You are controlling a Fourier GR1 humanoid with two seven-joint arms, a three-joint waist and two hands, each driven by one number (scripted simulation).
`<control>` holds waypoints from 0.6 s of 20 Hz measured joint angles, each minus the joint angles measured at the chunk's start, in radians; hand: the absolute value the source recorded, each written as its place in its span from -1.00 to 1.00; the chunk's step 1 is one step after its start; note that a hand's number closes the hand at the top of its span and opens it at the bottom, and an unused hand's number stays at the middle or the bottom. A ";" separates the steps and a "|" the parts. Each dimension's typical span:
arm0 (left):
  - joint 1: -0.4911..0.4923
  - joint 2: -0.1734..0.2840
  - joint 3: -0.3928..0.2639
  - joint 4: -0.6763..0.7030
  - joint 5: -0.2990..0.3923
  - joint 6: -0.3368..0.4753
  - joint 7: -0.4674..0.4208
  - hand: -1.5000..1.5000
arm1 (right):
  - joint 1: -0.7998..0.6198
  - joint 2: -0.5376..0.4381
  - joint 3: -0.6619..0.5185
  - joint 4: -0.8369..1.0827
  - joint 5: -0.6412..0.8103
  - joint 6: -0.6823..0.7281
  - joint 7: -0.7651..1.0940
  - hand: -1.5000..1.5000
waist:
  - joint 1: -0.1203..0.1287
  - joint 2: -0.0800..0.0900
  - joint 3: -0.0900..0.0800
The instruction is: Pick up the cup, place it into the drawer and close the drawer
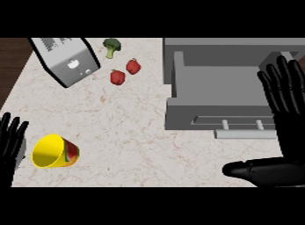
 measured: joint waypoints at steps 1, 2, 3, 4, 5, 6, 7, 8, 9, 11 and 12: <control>-0.010 -0.001 0.003 0.026 -0.012 0.001 -0.016 -1.00 | -0.001 -0.005 -0.006 -0.004 -0.005 0.003 0.006 -1.00 | 0.000 0.000 0.000; -0.019 0.001 0.009 0.054 -0.018 0.000 -0.029 -1.00 | 0.002 -0.014 -0.022 -0.006 -0.022 0.013 0.008 -1.00 | -0.001 0.000 0.000; -0.034 0.007 0.020 0.084 -0.019 0.000 -0.039 -1.00 | 0.005 -0.013 -0.023 -0.004 -0.023 0.017 0.001 -1.00 | -0.001 0.000 0.000; -0.034 0.013 0.029 0.098 -0.016 -0.007 -0.043 -1.00 | 0.002 -0.017 -0.027 0.003 -0.026 0.023 -0.001 -1.00 | -0.001 0.000 0.000; -0.030 0.009 0.027 0.102 -0.026 -0.007 -0.050 -1.00 | 0.010 -0.015 -0.022 -0.002 -0.023 0.025 -0.005 -1.00 | -0.001 0.000 0.000; -0.042 0.018 0.036 0.134 -0.029 -0.014 -0.065 -1.00 | -0.001 -0.018 -0.027 0.000 -0.029 0.026 0.004 -1.00 | -0.001 0.000 0.000; -0.042 0.025 0.046 0.168 -0.033 -0.027 -0.095 -1.00 | 0.013 -0.016 -0.023 -0.002 -0.028 0.032 -0.004 -1.00 | -0.001 0.000 0.000; -0.051 0.024 0.047 0.213 -0.048 -0.032 -0.127 -1.00 | 0.008 -0.014 -0.021 0.013 -0.024 0.032 -0.013 -1.00 | -0.002 0.000 0.000; -0.055 0.020 0.043 0.239 -0.064 -0.031 -0.150 -1.00 | 0.021 -0.010 -0.014 -0.005 -0.021 0.030 -0.006 -1.00 | -0.002 0.000 0.000; -0.081 0.032 0.056 0.322 -0.076 -0.039 -0.195 -1.00 | 0.017 -0.010 -0.015 -0.016 -0.025 0.029 0.003 -1.00 | -0.003 0.000 0.000; -0.076 0.038 0.061 0.335 -0.074 -0.050 -0.203 -1.00 | 0.010 -0.012 -0.020 -0.010 -0.026 0.029 0.002 -1.00 | -0.002 0.000 0.000</control>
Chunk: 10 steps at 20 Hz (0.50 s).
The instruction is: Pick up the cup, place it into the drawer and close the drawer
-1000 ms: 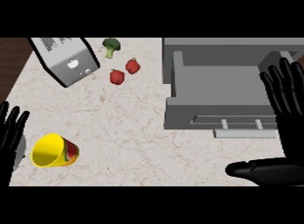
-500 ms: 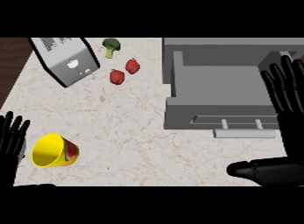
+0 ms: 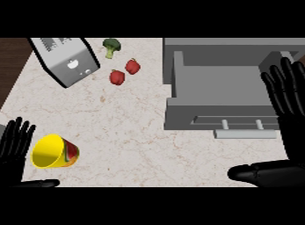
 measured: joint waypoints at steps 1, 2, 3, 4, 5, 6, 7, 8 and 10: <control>-0.007 0.003 0.001 0.018 -0.002 -0.002 -0.005 -1.00 | -0.011 0.004 0.009 -0.006 0.009 -0.009 0.014 -1.00 | 0.000 0.000 0.000; -0.024 0.017 0.010 0.051 -0.002 -0.008 -0.014 -1.00 | -0.010 0.001 0.003 -0.003 0.002 -0.004 0.012 -1.00 | 0.000 0.000 0.000; -0.031 0.023 0.013 0.068 -0.005 -0.010 -0.022 -1.00 | 0.000 0.002 0.004 -0.014 -0.005 0.000 0.015 -1.00 | 0.000 0.000 0.000; -0.035 0.025 0.014 0.095 -0.012 -0.013 -0.039 -1.00 | 0.011 0.008 0.013 -0.024 0.004 -0.002 0.011 -1.00 | 0.000 0.000 0.000; -0.046 0.025 0.013 0.133 -0.021 -0.015 -0.063 -1.00 | -0.007 0.007 0.012 -0.016 0.006 -0.007 0.021 -1.00 | 0.000 0.000 0.000; -0.044 0.017 0.009 0.136 -0.027 -0.008 -0.069 -1.00 | -0.008 -0.006 -0.013 -0.005 -0.016 0.009 0.015 -1.00 | 0.000 0.000 0.000; -0.047 0.017 0.008 0.149 -0.029 -0.007 -0.075 -1.00 | 0.002 -0.015 -0.033 -0.002 -0.039 0.025 0.003 -1.00 | 0.000 0.000 0.000; -0.052 0.025 0.013 0.180 -0.031 -0.016 -0.098 -1.00 | 0.010 -0.014 -0.033 -0.002 -0.035 0.028 -0.007 -1.00 | 0.000 0.000 0.000; -0.064 0.035 0.022 0.210 -0.025 -0.018 -0.108 -1.00 | 0.008 -0.012 -0.034 -0.005 -0.036 0.025 -0.004 -1.00 | 0.000 0.000 0.000</control>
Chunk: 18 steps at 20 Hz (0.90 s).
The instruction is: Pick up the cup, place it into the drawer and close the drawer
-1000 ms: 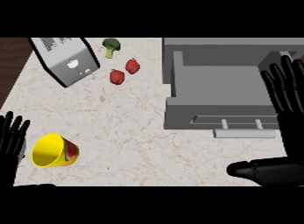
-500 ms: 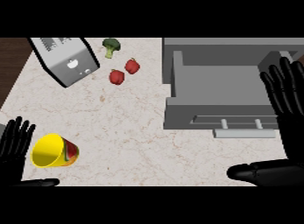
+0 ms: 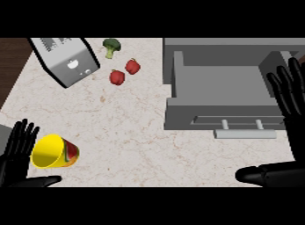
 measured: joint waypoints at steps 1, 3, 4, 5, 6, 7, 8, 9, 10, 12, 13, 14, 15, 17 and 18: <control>0.003 0.001 0.001 0.026 -0.011 0.000 -0.029 -1.00 | 0.002 0.007 0.016 -0.003 0.015 -0.005 0.000 -1.00 | 0.000 0.000 0.000; -0.008 0.009 0.007 0.083 -0.018 -0.007 -0.076 -1.00 | -0.008 0.000 0.003 -0.009 -0.001 -0.003 0.018 -1.00 | 0.000 0.000 0.000; -0.018 0.003 0.003 0.101 -0.026 0.004 -0.091 -1.00 | -0.016 -0.010 -0.010 -0.004 -0.013 0.006 0.020 -1.00 | 0.000 0.000 0.000; -0.026 0.003 0.003 0.114 -0.026 0.012 -0.092 -1.00 | -0.011 -0.010 -0.009 -0.007 -0.014 0.009 0.021 -1.00 | 0.000 0.000 0.000; -0.036 0.009 0.007 0.133 -0.024 0.013 -0.099 -1.00 | 0.000 0.000 0.007 -0.010 0.002 0.006 0.015 -1.00 | 0.000 0.000 0.000; -0.048 0.016 0.013 0.171 -0.030 0.014 -0.128 -1.00 | 0.014 0.003 0.016 -0.027 0.004 0.008 0.019 -1.00 | -0.001 0.000 0.000; -0.057 0.014 0.009 0.201 -0.039 0.018 -0.151 -1.00 | 0.001 -0.006 0.003 -0.018 -0.009 0.012 0.028 -1.00 | -0.001 0.000 0.000; -0.071 0.028 0.017 0.253 -0.043 0.009 -0.183 -1.00 | -0.010 0.000 0.009 -0.012 -0.001 0.003 0.033 -1.00 | -0.001 0.000 0.000; -0.092 0.035 0.017 0.287 -0.048 0.015 -0.196 -1.00 | -0.016 0.002 0.010 -0.017 0.000 -0.003 0.042 -1.00 | -0.001 0.000 0.000; -0.093 0.059 0.024 0.323 -0.048 0.000 -0.226 -1.00 | 0.002 0.011 0.019 -0.005 0.014 0.003 0.006 -1.00 | -0.001 0.000 0.000; -0.107 0.067 0.026 0.366 -0.054 -0.004 -0.252 -1.00 | -0.002 0.013 0.025 -0.016 0.017 -0.003 0.021 -1.00 | -0.001 0.000 0.000; -0.125 0.070 0.025 0.400 -0.060 0.003 -0.267 -1.00 | -0.014 0.019 0.034 -0.010 0.029 -0.013 0.026 -1.00 | -0.001 0.000 0.000; -0.130 0.066 0.019 0.413 -0.064 0.008 -0.278 -1.00 | -0.023 0.026 0.046 -0.001 0.041 -0.019 0.022 -1.00 | -0.001 0.000 0.000; -0.168 0.080 0.020 0.502 -0.077 0.008 -0.325 -1.00 | -0.011 0.015 0.030 -0.007 0.025 -0.005 0.015 -1.00 | -0.003 0.001 -0.001; -0.168 0.081 0.015 0.509 -0.076 0.007 -0.330 -1.00 | 0.005 0.013 0.025 -0.027 0.017 -0.002 0.022 -1.00 | -0.003 0.001 0.000</control>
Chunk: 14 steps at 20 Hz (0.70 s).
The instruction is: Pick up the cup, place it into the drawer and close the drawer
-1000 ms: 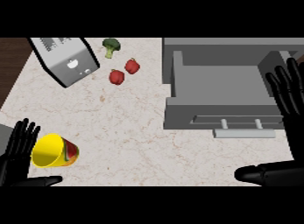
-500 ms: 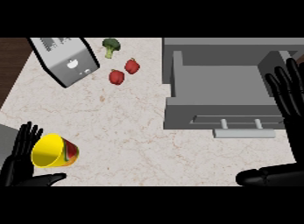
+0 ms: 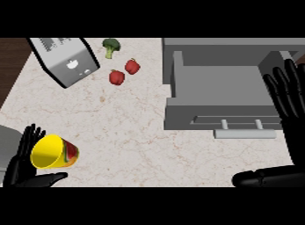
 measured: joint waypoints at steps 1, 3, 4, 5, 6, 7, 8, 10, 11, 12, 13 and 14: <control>-0.014 0.008 -0.001 0.031 -0.004 -0.001 -0.014 -1.00 | -0.009 -0.013 -0.023 0.008 -0.020 0.011 -0.001 -1.00 | 0.000 0.000 0.000; -0.035 0.013 -0.005 0.058 0.001 -0.003 -0.020 -1.00 | -0.013 -0.004 -0.007 0.012 -0.004 0.002 0.004 -1.00 | 0.000 0.000 0.000; -0.035 0.011 -0.012 0.069 -0.002 0.000 -0.031 -1.00 | -0.010 -0.004 -0.013 0.014 -0.012 0.005 0.001 -1.00 | 0.000 0.000 0.000; -0.044 0.022 -0.010 0.101 -0.003 -0.002 -0.048 -1.00 | -0.010 0.000 -0.005 0.014 -0.005 0.003 -0.002 -1.00 | 0.000 0.000 0.000; -0.037 0.020 -0.015 0.095 0.001 -0.003 -0.046 -1.00 | -0.004 0.004 0.002 0.010 0.000 0.002 -0.002 -1.00 | 0.001 0.000 0.000; -0.056 0.019 -0.017 0.107 0.005 -0.002 -0.040 -1.00 | 0.002 0.004 0.004 0.004 -0.001 0.005 -0.003 -1.00 | 0.000 0.000 0.000; -0.058 0.016 -0.018 0.111 0.011 -0.003 -0.042 -1.00 | 0.003 0.000 -0.005 0.001 -0.009 0.008 -0.002 -1.00 | 0.000 0.000 0.000; -0.067 0.007 -0.025 0.110 0.020 -0.001 -0.037 -1.00 | 0.016 0.002 0.003 -0.014 -0.007 0.011 0.002 -1.00 | 0.000 -0.001 0.000; -0.078 0.008 -0.026 0.136 0.021 -0.005 -0.047 -1.00 | 0.004 0.003 0.008 -0.015 -0.002 0.005 0.013 -1.00 | 0.000 0.000 0.000; -0.079 0.007 -0.028 0.152 0.022 -0.006 -0.058 -1.00 | -0.003 -0.003 -0.008 0.003 -0.012 0.010 0.004 -1.00 | 0.000 0.000 0.000; -0.090 0.011 -0.025 0.168 0.027 -0.008 -0.059 -1.00 | 0.003 -0.006 -0.016 0.009 -0.017 0.017 -0.003 -1.00 | 0.000 0.000 0.000; -0.095 0.010 -0.027 0.162 0.035 -0.010 -0.051 -1.00 | 0.001 -0.011 -0.020 0.003 -0.021 0.017 0.009 -1.00 | 0.000 0.000 0.000</control>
